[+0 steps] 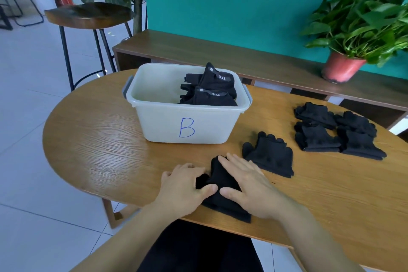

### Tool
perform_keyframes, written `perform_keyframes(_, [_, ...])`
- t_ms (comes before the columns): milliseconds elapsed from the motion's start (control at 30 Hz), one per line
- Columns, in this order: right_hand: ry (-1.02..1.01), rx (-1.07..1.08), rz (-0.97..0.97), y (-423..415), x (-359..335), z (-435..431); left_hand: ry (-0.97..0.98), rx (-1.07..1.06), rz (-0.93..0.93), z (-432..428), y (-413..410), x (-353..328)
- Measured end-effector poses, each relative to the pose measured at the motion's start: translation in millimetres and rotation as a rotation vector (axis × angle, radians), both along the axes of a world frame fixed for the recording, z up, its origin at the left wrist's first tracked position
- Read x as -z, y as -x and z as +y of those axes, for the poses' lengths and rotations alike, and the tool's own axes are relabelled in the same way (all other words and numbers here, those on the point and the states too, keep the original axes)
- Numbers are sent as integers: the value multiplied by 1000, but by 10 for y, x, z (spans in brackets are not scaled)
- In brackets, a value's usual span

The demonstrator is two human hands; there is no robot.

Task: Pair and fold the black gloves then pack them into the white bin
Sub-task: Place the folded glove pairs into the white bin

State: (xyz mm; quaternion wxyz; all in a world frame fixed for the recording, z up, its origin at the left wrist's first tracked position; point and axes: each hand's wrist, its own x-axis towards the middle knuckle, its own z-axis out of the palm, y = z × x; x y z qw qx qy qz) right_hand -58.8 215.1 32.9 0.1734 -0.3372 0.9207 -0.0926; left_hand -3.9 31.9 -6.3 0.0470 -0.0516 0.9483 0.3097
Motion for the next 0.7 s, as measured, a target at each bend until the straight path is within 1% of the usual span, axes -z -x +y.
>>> perform_keyframes(67, [-42,-48,-27,69,-147,-71,-45,35,-14,-31,62,-4])
perform_keyframes(200, [-130,-124,-110,276,-219,-256,-55,72,-52,-61,131,-16])
perform_keyframes(333, [-84,-100,-261,406,-175,-325,-133,80,-117,-91,140,-44])
perform_keyframes(533, [-195,-127,-253,469,-175,-442,-165,138,-194,-131,189,-44])
perform_keyframes(700, [-292,-144,-220,502,-205,-536,-188,76,-205,-144,180,62])
